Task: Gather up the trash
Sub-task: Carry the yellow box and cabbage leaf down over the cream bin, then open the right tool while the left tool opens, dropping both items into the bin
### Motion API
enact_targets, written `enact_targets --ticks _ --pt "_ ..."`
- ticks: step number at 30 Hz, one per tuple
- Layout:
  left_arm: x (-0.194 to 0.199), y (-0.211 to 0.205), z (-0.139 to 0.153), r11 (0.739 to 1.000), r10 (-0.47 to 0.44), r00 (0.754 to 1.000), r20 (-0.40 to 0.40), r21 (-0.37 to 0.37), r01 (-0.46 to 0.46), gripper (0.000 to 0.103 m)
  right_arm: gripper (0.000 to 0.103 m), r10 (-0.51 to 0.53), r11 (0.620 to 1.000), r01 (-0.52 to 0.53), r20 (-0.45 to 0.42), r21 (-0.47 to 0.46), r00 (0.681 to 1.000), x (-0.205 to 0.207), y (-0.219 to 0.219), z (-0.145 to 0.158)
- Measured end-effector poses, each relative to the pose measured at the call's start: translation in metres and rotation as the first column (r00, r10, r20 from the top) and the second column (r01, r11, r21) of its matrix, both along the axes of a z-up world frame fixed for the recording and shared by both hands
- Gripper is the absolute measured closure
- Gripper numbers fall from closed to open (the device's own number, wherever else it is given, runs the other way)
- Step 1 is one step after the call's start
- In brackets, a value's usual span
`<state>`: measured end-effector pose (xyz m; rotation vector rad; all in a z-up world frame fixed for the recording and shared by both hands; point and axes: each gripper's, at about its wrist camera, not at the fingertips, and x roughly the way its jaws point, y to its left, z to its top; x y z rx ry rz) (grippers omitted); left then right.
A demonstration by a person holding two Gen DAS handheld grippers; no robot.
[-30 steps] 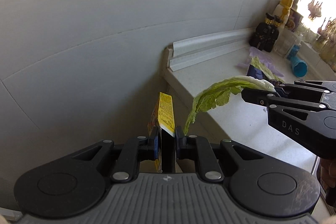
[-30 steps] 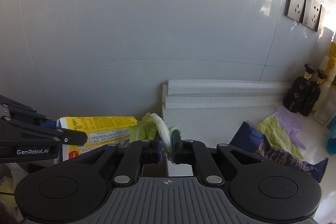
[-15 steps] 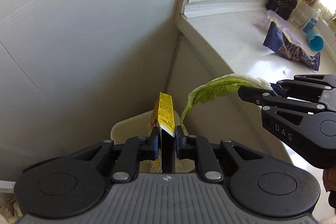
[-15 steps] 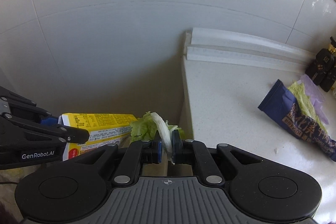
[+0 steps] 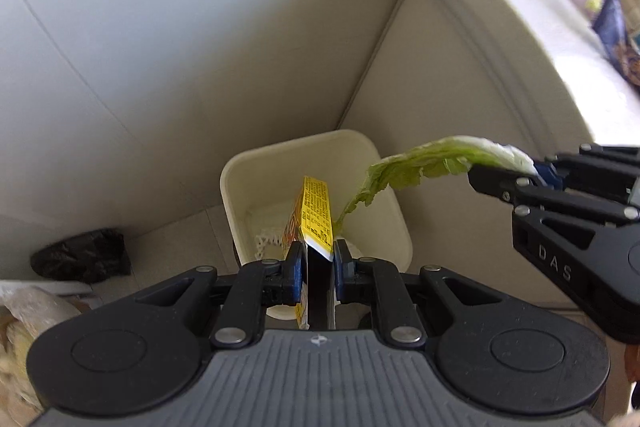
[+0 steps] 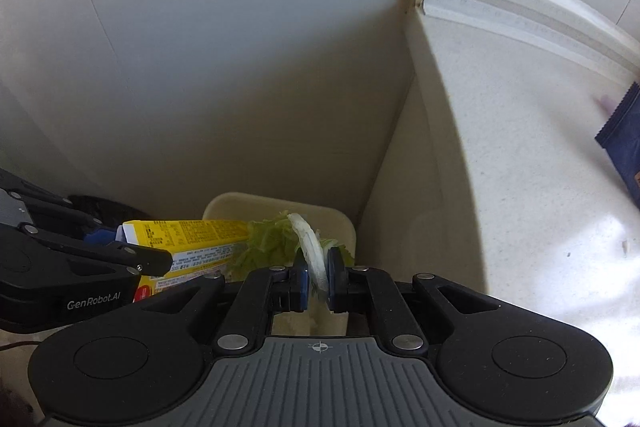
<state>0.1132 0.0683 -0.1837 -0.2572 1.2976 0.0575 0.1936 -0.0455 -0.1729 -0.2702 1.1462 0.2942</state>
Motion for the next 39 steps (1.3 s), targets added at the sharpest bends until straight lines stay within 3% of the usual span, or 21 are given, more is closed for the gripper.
enact_targets --ticks 10,20,33,37,38,39 --pt "0.014 0.019 -0.066 0.998 0.049 0.997 -0.063 -0.032 -0.051 0.089 0.095 -0.037 0.997 0.029 -0.121 -0.065 0.992 0.022 0.012 -0.075" --pt "0.027 0.037 -0.128 0.998 0.066 0.988 -0.139 -0.009 -0.068 0.089 0.096 -0.093 0.992 0.072 -0.209 -0.107 0.973 0.051 0.011 -0.139" --pt "0.029 0.034 -0.146 0.999 0.048 0.989 -0.142 0.002 -0.048 0.086 0.094 -0.124 0.991 0.101 -0.31 -0.089 0.943 0.073 0.01 -0.188" --pt "0.028 0.03 -0.143 0.998 0.056 0.987 -0.15 0.001 -0.057 0.081 0.086 -0.132 0.99 0.111 -0.334 -0.082 0.933 0.076 0.014 -0.192" --pt "0.031 0.031 -0.143 0.998 0.057 0.987 -0.152 0.004 -0.057 0.08 0.082 -0.137 0.99 0.115 -0.337 -0.084 0.931 0.078 0.012 -0.193" --pt "0.033 0.032 -0.143 0.998 0.058 0.987 -0.152 0.007 -0.058 0.079 0.072 -0.144 0.989 0.123 -0.341 -0.084 0.929 0.078 0.011 -0.191"
